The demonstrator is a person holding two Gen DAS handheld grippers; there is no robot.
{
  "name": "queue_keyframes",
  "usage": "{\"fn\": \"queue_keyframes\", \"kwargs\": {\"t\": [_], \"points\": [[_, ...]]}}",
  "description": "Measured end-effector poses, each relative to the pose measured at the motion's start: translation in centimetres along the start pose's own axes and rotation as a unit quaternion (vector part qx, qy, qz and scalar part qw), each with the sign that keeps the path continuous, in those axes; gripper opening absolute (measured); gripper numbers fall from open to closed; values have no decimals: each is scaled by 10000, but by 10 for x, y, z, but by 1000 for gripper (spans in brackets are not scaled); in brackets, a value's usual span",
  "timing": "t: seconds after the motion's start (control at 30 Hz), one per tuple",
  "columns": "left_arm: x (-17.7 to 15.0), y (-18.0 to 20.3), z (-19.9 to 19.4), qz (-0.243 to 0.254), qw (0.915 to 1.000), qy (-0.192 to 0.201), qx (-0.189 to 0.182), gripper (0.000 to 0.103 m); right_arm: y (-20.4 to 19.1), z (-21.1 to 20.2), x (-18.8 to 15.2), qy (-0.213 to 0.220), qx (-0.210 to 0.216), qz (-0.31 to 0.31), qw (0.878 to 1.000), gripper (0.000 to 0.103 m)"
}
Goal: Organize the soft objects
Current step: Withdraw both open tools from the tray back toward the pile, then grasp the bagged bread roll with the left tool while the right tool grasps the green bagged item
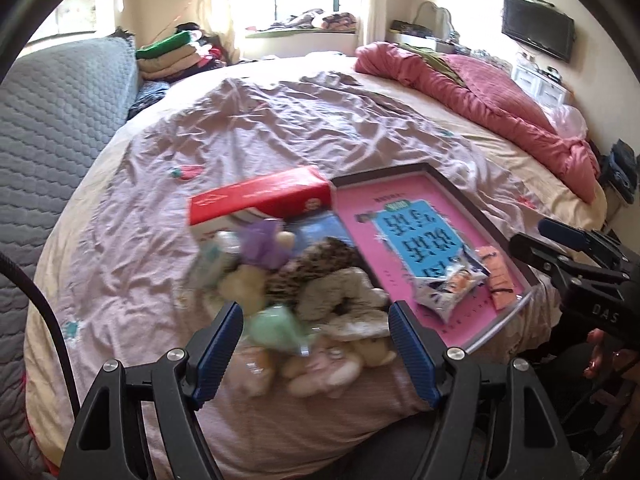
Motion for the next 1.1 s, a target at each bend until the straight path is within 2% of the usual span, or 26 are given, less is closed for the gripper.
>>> {"fn": "queue_keyframes", "kwargs": {"t": [0.3, 0.67, 0.87, 1.1], "points": [[-5, -52, -16, -391, 9989, 171, 208, 75, -28, -3, 5, 20, 271, -175, 9995, 75], [-26, -99, -19, -753, 9967, 120, 267, 75, -58, 1, 6, -25, 408, -436, 9982, 75], [-35, -109, -17, -804, 9964, 85, 253, 75, -73, 5, 5, -71, 478, -570, 9972, 75], [-44, -98, -4, -726, 9973, -97, 15, 75, -96, 14, 0, -199, 625, -820, 9945, 75]]}}
Point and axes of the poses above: each gripper's, at about its wrist camera, not at the fingertips, and z roughly the way its jaws point, y to its right, x to its top, the point moved 1 cm from there along z, roughly the way its jaws point, and after that the axes turned 5 degrees about z, right-handed, at the moved point
